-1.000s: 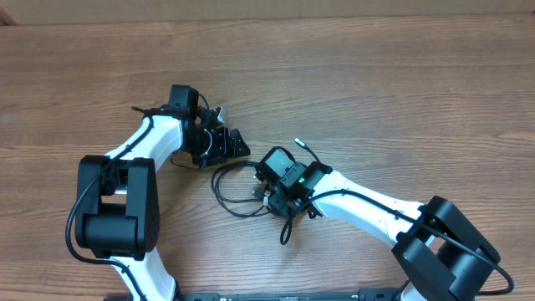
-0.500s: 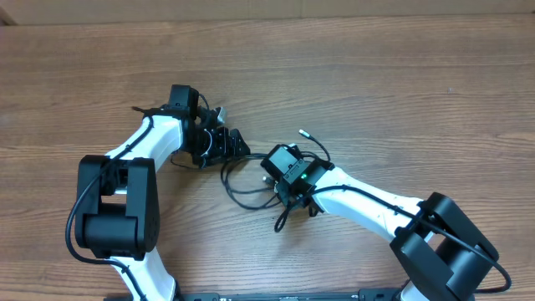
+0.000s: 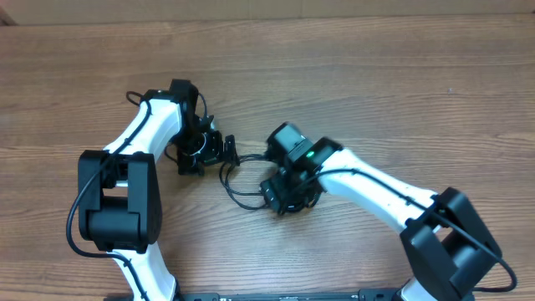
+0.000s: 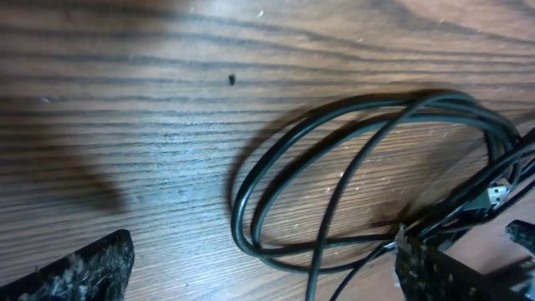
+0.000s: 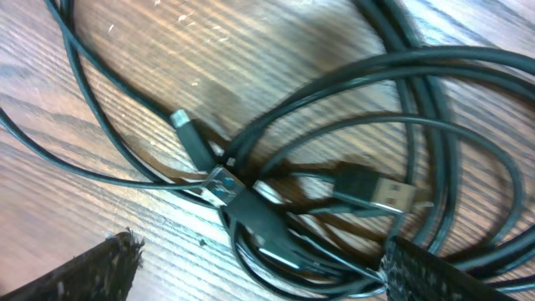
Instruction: Untangle cables
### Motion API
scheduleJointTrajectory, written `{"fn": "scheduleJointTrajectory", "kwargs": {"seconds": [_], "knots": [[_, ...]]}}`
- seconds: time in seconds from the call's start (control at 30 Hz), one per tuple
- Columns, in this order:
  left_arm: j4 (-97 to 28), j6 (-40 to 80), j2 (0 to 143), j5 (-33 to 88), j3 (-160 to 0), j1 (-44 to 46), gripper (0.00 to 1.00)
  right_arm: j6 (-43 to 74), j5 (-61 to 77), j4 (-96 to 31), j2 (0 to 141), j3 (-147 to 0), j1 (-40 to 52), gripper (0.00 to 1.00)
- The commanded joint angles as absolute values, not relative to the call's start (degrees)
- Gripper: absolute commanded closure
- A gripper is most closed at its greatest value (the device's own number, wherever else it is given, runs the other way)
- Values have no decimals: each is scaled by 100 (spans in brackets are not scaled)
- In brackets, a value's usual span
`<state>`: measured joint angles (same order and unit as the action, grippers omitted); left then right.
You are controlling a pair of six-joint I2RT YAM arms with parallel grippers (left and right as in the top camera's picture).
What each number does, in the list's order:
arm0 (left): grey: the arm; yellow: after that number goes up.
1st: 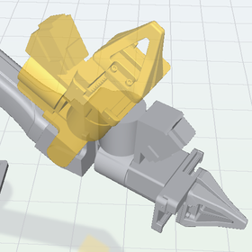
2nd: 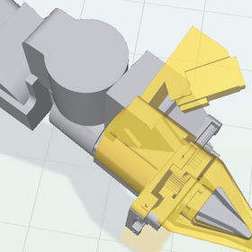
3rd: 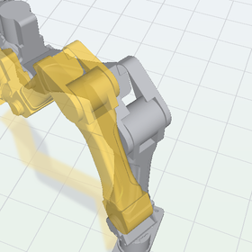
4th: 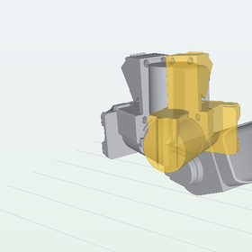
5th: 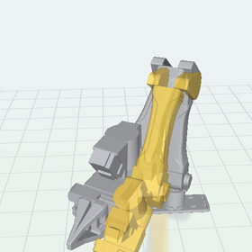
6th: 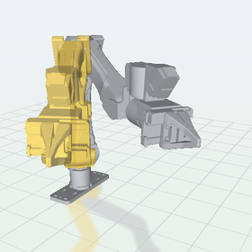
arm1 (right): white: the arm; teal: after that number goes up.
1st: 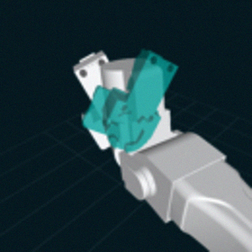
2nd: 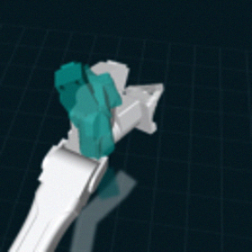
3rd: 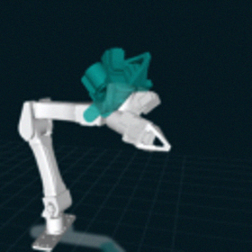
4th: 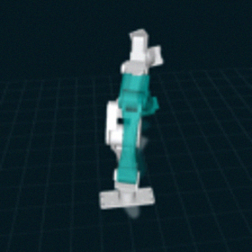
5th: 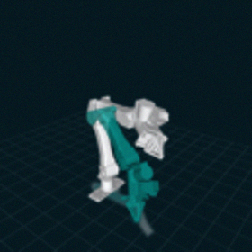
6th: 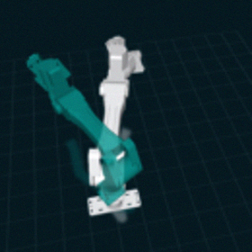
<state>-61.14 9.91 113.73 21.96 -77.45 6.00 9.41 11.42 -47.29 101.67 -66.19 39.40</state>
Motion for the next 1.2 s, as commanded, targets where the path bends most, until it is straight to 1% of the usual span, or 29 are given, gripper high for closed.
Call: {"fn": "scheduleJointTrajectory", "kwargs": {"seconds": [0.0,0.1,0.17,0.27,0.37,0.43,0.53,0.57,0.63,0.7,0.77,0.83,0.9,0.93,0.97,1.0,1.07,1.17], "knots": [[-6204,880,11174,1973,-7911,1114,0,961,2390,-4884,10193,-6724,3304,8],[-6121,950,11201,1754,-7843,1549,0,1216,2432,-5194,10191,-6724,2714,7],[-6055,943,11220,1745,-7808,1909,0,1354,2432,-5448,10193,-6713,2272,5],[-5826,969,11220,1540,-7784,2335,0,1369,2408,-5682,10193,-6709,1780,4],[-5542,1232,11220,1221,-7784,2630,2,1372,2410,-5747,10193,-6694,1286,0],[-5371,1234,11220,1219,-7784,2744,7,1372,2410,-5739,10193,-6663,1000,0],[-5199,1389,11220,1125,-7782,2860,18,1369,2408,-5739,10193,-6624,701,0],[-5151,1398,11220,854,-7784,2895,20,1367,2408,-5734,10193,-6593,591,0],[-5273,1503,11220,141,-7791,2891,13,1367,2408,-5734,10193,-6547,449,0],[-5804,1789,11220,-703,-7922,2814,7,1345,2403,-5732,10193,-6477,318,0],[-6508,1940,11218,-1199,-8224,2652,5,1345,2252,-5719,10193,-6418,250,0],[-6899,1929,11216,-1087,-8506,2552,5,1347,2040,-5714,10193,-6405,250,0],[-7188,1640,11205,-545,-8879,2491,6,1347,1999,-5693,10193,-6405,250,0],[-7218,1393,11203,-183,-9030,2488,6,1350,1999,-5671,10193,-6405,250,0],[-7170,897,11194,576,-9216,2517,7,1350,1999,-5640,10193,-6405,248,0],[-7118,670,11194,967,-9277,2534,7,1350,1997,-5614,10193,-6405,248,0],[-6814,375,11196,1811,-9314,2609,14,1352,1997,-5561,10193,-6405,248,0],[-6440,384,11207,1900,-9231,2794,19,1352,1994,-5518,10193,-6405,248,0]]}}
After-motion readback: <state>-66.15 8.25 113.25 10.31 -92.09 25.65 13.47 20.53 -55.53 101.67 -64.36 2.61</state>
